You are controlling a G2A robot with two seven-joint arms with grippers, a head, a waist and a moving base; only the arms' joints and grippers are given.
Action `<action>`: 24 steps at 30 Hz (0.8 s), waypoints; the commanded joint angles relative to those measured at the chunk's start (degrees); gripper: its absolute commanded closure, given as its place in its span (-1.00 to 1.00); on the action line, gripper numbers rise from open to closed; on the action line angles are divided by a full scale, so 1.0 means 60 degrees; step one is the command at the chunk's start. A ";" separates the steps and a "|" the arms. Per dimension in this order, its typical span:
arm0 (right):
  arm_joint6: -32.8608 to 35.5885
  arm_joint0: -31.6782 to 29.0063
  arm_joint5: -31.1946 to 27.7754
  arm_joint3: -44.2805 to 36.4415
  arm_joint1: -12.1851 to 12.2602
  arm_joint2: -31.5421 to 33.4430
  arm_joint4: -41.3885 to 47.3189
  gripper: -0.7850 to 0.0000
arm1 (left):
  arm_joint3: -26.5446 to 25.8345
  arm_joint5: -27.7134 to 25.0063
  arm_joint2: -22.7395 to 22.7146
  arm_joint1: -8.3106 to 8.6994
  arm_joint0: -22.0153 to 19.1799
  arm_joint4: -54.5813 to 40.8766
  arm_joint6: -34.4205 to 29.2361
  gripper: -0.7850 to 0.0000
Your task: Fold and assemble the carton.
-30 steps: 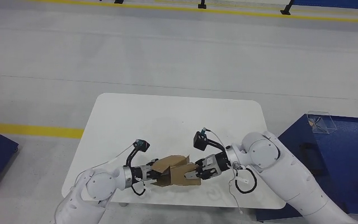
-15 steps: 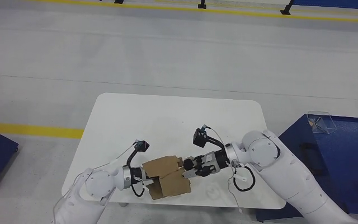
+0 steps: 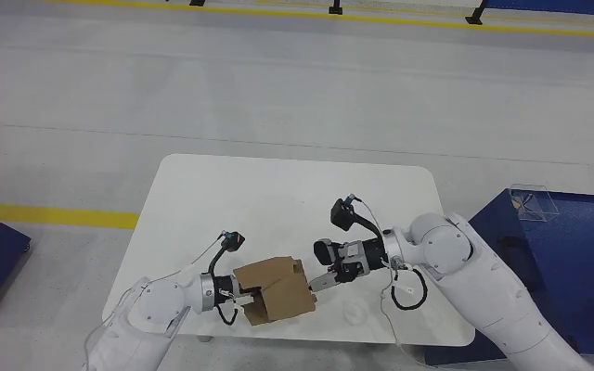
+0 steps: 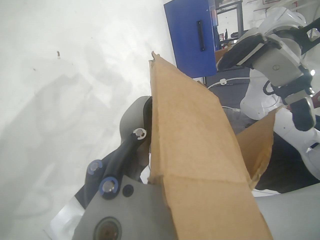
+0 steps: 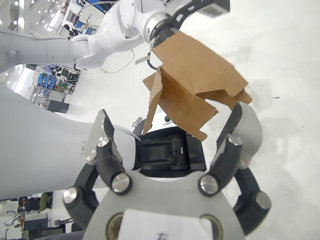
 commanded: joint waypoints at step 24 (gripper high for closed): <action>-0.2521 -0.1447 0.1107 -0.0612 0.0189 0.1230 -0.2014 -1.00 | 0.2844 0.3069 0.0792 -0.0551 -0.1717 -0.7476 -0.2575 1.00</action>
